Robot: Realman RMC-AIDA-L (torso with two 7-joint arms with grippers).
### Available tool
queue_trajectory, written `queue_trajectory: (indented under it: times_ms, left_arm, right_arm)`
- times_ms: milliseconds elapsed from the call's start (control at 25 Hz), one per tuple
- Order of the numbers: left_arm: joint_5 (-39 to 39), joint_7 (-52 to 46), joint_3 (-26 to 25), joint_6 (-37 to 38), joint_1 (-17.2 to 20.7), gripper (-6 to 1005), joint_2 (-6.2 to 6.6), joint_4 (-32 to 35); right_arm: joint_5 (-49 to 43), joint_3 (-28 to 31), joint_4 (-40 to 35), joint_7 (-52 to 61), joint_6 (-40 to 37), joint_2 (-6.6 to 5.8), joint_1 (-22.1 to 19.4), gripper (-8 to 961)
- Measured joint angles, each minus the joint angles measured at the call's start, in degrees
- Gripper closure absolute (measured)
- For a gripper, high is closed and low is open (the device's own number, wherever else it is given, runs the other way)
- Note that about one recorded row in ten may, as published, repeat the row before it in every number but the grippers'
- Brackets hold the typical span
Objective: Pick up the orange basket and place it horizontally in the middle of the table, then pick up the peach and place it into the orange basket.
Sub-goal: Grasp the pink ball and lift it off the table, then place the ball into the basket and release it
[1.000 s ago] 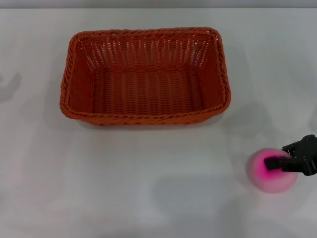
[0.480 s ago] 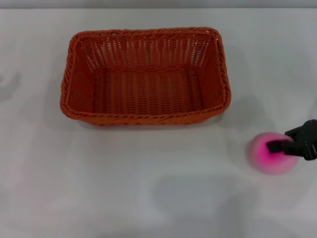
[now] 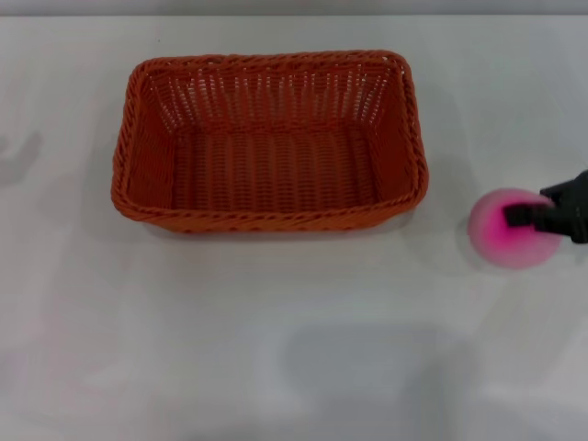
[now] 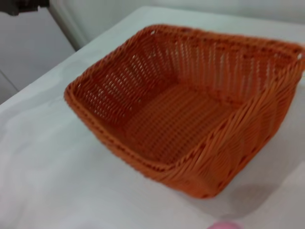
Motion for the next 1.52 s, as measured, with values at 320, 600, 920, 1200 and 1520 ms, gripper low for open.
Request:
queue_trajectory:
  times_ms: [320,600,920,1200,1520]
  left_arm:
    - [0.0,0.0,0.0,0.3,-0.2,471,0.09,0.1]
    - [0.1,0.0,0.0,0.3,-0.2,472,0.09,0.1]
    - [0.2,0.2,-0.1,0.4,-0.2,472,0.18,1.1]
    - [0.1,0.8,-0.8,0.1,-0.5,472,0.18,1.5]
    - [0.1,1.5,-0.9,-0.2,-0.5,472,0.12,2.0]
  right_arm:
    - [2.9,0.1,-1.7,0.1,-0.3,0.0,0.9,898]
    - [6.1,0.1,-2.1,0.1,-0.9,0.0,1.9,898]
    - [13.3,-1.0,-3.1,-0.3,-0.9,0.01,2.5,898]
    - [18.7,-8.4,-3.1,-0.4,-1.1,0.19,3.4,898]
    - [26.3,-13.0,-1.4,-2.7,-2.1,0.35,3.7,898]
